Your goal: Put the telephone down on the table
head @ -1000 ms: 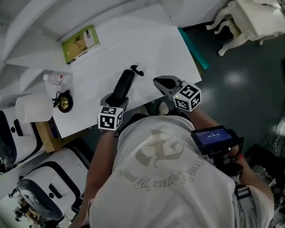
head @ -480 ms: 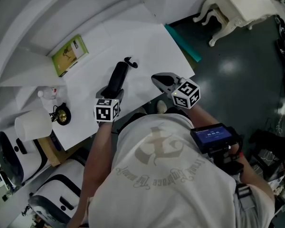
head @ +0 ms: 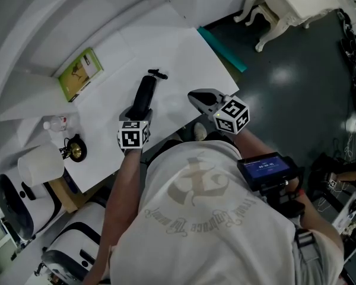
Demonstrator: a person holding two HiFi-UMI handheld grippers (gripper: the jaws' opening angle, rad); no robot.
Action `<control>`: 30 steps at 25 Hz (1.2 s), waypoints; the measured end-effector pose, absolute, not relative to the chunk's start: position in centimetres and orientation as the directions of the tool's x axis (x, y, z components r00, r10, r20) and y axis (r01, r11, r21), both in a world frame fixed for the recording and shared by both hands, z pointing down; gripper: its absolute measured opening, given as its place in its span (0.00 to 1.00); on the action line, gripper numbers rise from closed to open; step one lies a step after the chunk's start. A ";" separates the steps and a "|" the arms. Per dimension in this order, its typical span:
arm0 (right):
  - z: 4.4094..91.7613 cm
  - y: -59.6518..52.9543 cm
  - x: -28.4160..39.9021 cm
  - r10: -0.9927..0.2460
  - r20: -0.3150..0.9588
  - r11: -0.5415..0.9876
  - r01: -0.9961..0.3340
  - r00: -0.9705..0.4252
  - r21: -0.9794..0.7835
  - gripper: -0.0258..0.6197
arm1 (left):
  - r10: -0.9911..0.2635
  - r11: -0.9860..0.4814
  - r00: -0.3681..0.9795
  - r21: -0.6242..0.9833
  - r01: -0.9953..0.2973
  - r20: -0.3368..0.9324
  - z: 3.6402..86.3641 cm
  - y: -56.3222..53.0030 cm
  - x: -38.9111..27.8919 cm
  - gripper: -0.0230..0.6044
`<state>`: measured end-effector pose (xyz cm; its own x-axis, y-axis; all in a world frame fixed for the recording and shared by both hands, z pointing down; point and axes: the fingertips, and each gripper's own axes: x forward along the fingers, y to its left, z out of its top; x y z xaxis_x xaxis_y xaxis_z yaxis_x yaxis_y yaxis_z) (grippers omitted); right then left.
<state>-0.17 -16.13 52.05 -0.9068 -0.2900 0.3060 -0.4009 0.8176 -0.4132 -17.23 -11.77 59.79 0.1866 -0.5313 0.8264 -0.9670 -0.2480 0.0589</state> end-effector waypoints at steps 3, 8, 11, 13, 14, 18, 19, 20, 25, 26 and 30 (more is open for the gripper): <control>52.4 -16.2 -0.2 -0.284 0.311 0.816 -0.399 -0.907 -0.419 0.06 | -0.508 -0.239 0.183 0.066 -0.969 0.841 60.8 -10.7 -17.3 0.48; 52.6 -15.9 -0.4 -0.273 0.318 0.816 -0.393 -0.908 -0.423 0.06 | -0.474 -0.238 0.186 0.078 -0.968 0.861 62.3 -9.1 -17.1 0.48; 52.5 -15.8 -0.6 -0.269 0.320 0.817 -0.391 -0.908 -0.423 0.06 | -0.456 -0.242 0.187 0.081 -0.967 0.870 63.1 -8.5 -17.0 0.48; 52.6 -15.8 -0.5 -0.269 0.322 0.817 -0.392 -0.908 -0.423 0.06 | -0.449 -0.244 0.188 0.083 -0.966 0.873 63.7 -8.3 -16.9 0.48; 52.6 -15.8 -0.4 -0.270 0.323 0.816 -0.394 -0.907 -0.423 0.06 | -0.448 -0.246 0.188 0.082 -0.966 0.874 63.9 -8.2 -16.9 0.48; 52.8 -15.8 -0.1 -0.276 0.330 0.812 -0.403 -0.903 -0.423 0.06 | -0.446 -0.249 0.186 0.078 -0.965 0.876 64.5 -8.2 -17.0 0.48; 52.8 -15.8 -0.1 -0.278 0.332 0.810 -0.405 -0.902 -0.424 0.06 | -0.445 -0.250 0.185 0.077 -0.965 0.876 64.7 -8.2 -17.0 0.48; 52.9 -15.9 0.0 -0.280 0.333 0.809 -0.408 -0.901 -0.423 0.06 | -0.444 -0.251 0.184 0.076 -0.965 0.877 64.8 -8.3 -17.1 0.48; 53.0 -16.0 0.2 -0.288 0.340 0.805 -0.419 -0.895 -0.420 0.06 | -0.447 -0.260 0.181 0.066 -0.963 0.876 65.3 -8.8 -17.3 0.48; 53.0 -16.0 0.2 -0.288 0.340 0.804 -0.419 -0.895 -0.421 0.06 | -0.445 -0.260 0.176 0.062 -0.964 0.878 65.4 -8.7 -17.4 0.48; 53.2 -16.1 0.4 -0.291 0.341 0.801 -0.422 -0.894 -0.425 0.06 | -0.435 -0.265 0.162 0.046 -0.963 0.886 66.0 -8.6 -17.4 0.48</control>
